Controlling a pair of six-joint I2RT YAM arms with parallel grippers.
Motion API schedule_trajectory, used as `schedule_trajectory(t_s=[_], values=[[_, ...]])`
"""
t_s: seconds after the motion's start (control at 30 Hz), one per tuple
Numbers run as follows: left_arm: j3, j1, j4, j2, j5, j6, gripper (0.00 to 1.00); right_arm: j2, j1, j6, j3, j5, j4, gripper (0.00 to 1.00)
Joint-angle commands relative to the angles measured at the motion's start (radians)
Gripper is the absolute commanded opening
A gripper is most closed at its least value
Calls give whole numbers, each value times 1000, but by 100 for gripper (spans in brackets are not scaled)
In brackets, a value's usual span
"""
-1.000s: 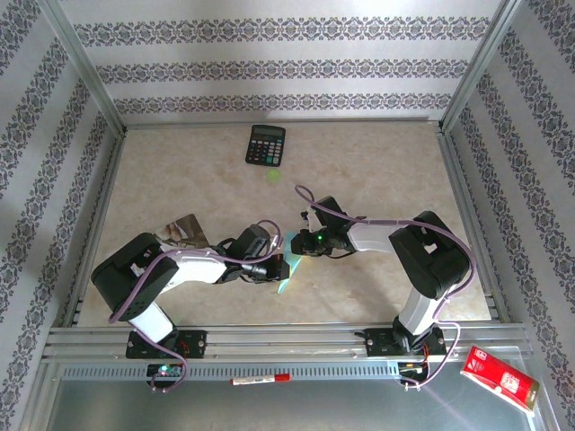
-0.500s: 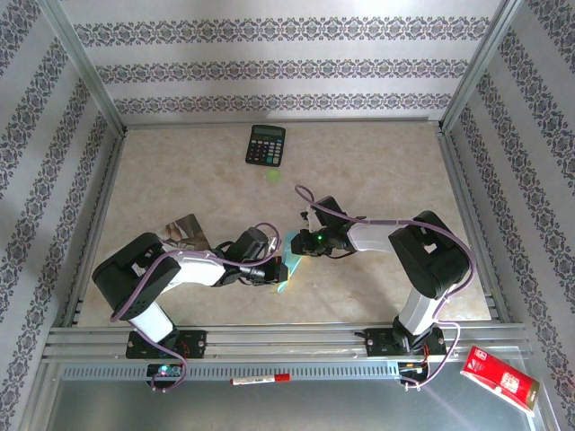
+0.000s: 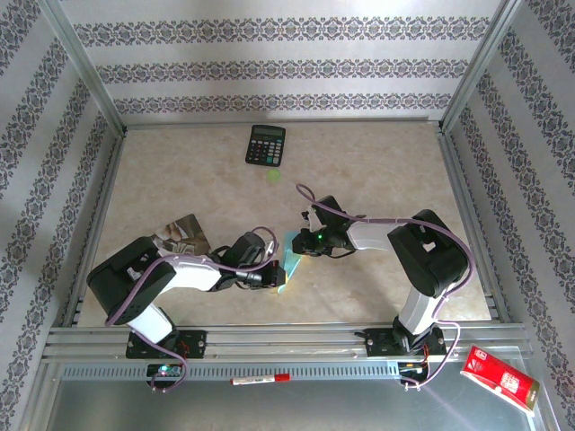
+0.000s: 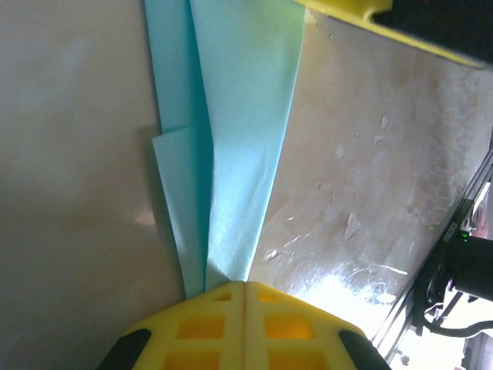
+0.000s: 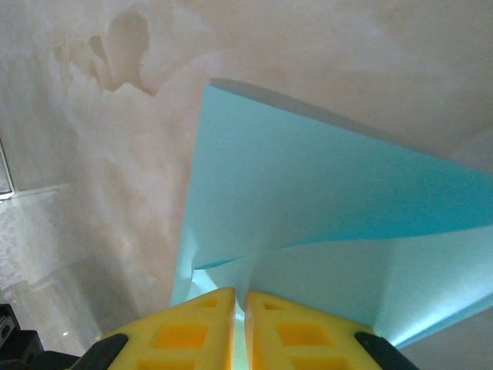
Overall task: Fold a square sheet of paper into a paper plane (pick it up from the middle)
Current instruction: Fold the wing for the fifth time at the center of the table.
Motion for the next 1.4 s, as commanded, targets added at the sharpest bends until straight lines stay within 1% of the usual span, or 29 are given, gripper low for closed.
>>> schedule_trajectory(t_s=[0.0, 0.3, 0.73, 0.83, 0.93, 1.03, 1.1, 1.2, 1.37], values=[[-46, -34, -98, -19, 22, -26, 0, 65, -5, 2, -17, 102, -72, 16], [-91, -55, -122, -52, 13, -39, 0, 69, -5, 4, -13, 106, -78, 16], [-101, -76, -284, -121, 9, 8, 0, 78, -6, 3, -4, 108, -82, 16], [-80, -76, -347, -154, 11, 40, 0, 80, -5, 2, -4, 107, -83, 16], [-42, -75, -399, -221, 0, 84, 0, 79, -4, 3, -6, 106, -81, 16], [-6, -64, -388, -298, -6, 99, 0, 82, -4, 3, -6, 105, -80, 16], [19, -59, -361, -318, -4, 96, 0, 85, -4, 5, -4, 103, -78, 16], [64, -45, -317, -283, 11, 89, 0, 90, -2, 4, -3, 105, -75, 16], [133, 21, -224, -133, 62, 71, 0, 97, -1, 5, 0, 99, -68, 16]])
